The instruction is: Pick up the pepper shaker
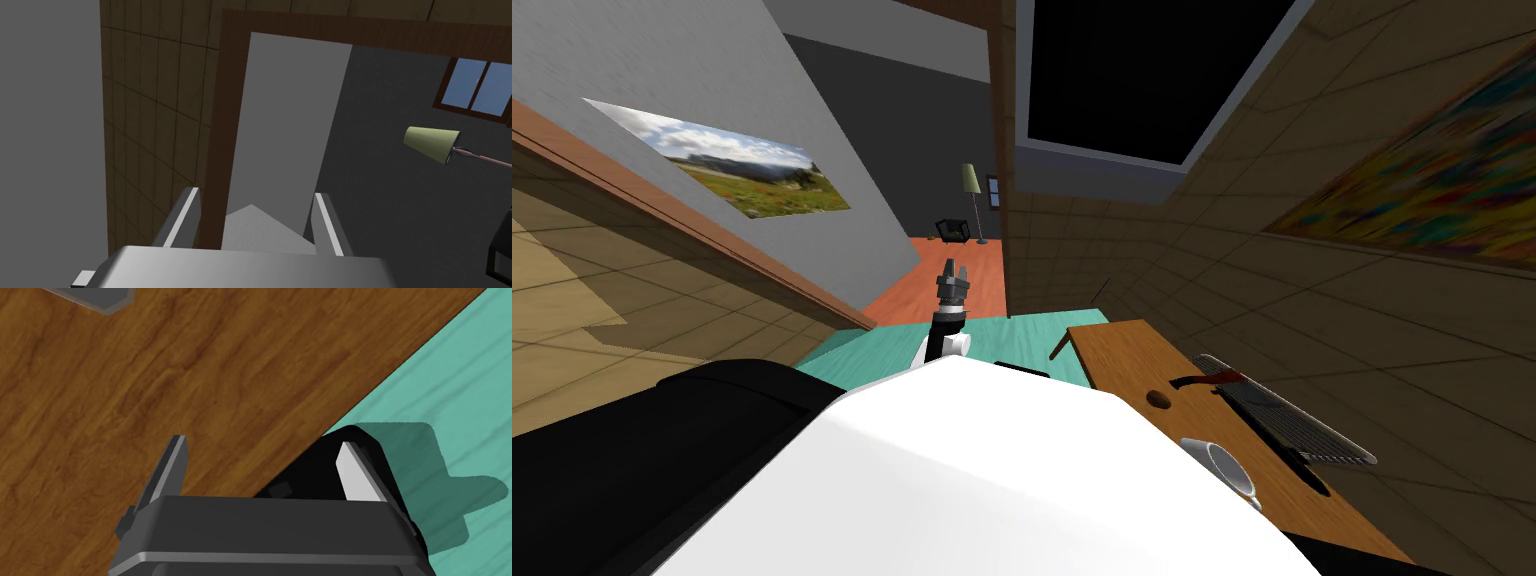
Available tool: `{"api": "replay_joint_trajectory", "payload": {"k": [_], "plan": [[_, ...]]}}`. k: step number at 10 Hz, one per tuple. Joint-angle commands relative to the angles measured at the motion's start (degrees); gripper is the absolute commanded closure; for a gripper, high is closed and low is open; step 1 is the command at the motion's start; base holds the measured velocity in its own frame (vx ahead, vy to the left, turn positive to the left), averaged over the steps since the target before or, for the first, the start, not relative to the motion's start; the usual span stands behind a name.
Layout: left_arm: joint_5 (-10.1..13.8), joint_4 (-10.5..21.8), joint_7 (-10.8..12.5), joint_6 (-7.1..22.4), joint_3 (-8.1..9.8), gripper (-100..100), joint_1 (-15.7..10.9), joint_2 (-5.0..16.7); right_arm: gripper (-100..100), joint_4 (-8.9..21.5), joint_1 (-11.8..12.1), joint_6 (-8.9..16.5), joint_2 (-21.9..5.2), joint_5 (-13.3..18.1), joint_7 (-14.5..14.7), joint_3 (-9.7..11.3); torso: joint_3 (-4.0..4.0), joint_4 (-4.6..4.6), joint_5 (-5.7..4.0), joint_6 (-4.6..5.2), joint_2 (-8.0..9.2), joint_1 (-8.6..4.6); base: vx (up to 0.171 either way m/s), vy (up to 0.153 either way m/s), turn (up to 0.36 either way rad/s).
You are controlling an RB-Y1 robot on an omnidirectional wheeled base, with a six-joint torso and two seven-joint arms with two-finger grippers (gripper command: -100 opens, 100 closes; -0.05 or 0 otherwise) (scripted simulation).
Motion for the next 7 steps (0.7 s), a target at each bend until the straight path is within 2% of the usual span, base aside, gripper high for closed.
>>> {"api": "replay_joint_trajectory", "payload": {"k": [1, 2, 4, 5, 6, 7], "plan": [[0.0, 0.0, 0.0, 0.0, 0.0, 0, 0.0, 0.0, -100, 2.4, 0.2, -1.0, -0.7, 0.2, 0.9, 0.5, 0.0, 0.0, 0.0, 0.0, 0.0, 0.0, 0.11, -0.096, 0.086], [0.0, 0.0, 0.0, 0.0, 0.0, 0, 0.0, 0.0, -100, 2.4, 0.2, -1.0, -0.7, 0.2, 0.9, 0.5, 0.08, 0.02, -0.01, 0.06, 0.16, 0.07, 0.026, -0.042, -0.024], [0.0, 0.0, 0.0, 0.0, -0.01, 0, 0.0, 0.0, -100, 4.5, 0.1, -0.4, -2.3, 0.1, 3.0, 2.1, 0.3, 0.11, 0.05, 0.04, 0.52, 0.31, 0.031, -0.051, 0.182], [0.0, 0.0, 0.0, 0.0, -0.01, 0, 0.0, 0.0, -100, 5.8, 0.3, 0.0, -3.1, 0.0, 4.1, 3.0, 0.28, 0.11, 0.04, 0.04, 0.5, 0.2, 0.054, -0.14, 0.226], [0.0, 0.0, 0.0, 0.0, 0.0, 0, 0.0, 0.0, -100, 4.9, -0.2, -0.3, -2.7, -0.5, 3.6, 2.7, 0.25, 0.09, 0.0, 0.04, 0.45, -0.03, 0.026, -0.08, 0.057], [0.0, 0.0, 0.0, 0.0, 0.0, 0, 0.0, 0.0, 0, 4.9, -0.2, -0.1, -2.9, -0.5, 3.8, 2.8, 0.29, 0.11, -0.02, 0.1, 0.52, 0.15, 0.005, -0.014, -0.004]]}}
